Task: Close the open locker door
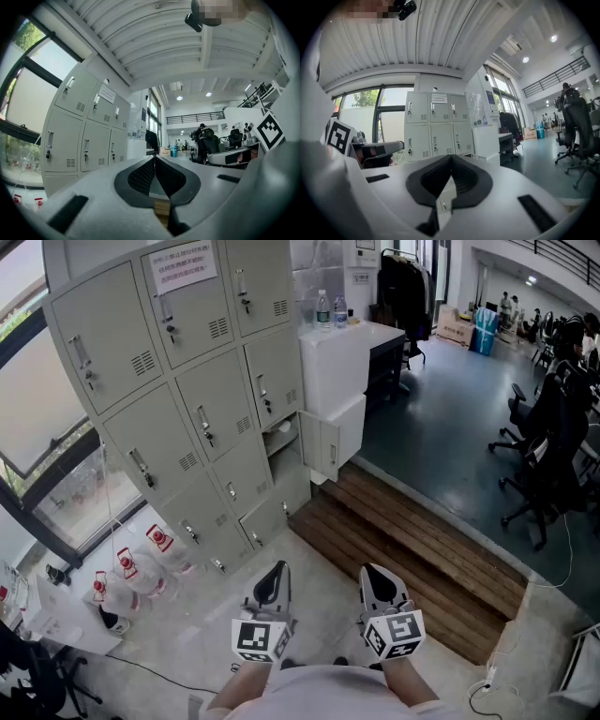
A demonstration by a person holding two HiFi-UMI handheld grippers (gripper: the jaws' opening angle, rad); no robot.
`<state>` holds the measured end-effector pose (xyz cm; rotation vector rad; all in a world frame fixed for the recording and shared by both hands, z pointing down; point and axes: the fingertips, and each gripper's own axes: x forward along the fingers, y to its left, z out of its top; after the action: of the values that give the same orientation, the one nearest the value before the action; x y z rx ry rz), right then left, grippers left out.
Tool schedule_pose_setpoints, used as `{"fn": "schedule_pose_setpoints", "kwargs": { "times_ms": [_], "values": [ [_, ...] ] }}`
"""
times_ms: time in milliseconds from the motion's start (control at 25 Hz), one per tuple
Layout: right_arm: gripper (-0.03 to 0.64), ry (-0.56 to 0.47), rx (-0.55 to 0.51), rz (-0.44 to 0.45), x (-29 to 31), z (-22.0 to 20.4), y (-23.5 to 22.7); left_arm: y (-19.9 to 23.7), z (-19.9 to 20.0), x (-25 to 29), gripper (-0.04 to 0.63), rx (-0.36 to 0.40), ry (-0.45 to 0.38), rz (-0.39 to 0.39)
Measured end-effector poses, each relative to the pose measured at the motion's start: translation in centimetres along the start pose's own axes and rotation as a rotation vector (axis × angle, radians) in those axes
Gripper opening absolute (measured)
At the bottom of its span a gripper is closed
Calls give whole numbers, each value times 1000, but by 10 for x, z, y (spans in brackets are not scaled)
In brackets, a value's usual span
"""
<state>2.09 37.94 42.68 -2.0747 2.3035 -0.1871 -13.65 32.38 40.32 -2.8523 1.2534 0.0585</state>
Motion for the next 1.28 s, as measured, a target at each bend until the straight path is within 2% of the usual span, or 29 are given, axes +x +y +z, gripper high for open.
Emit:
{"fn": "schedule_pose_setpoints", "kwargs": {
  "times_ms": [720, 1280],
  "values": [
    [12, 10, 16, -13, 10, -5, -15, 5, -4, 16, 11, 4, 9, -1],
    [12, 40, 44, 18, 23, -13, -70, -20, -11, 56, 11, 22, 18, 33]
  ]
}}
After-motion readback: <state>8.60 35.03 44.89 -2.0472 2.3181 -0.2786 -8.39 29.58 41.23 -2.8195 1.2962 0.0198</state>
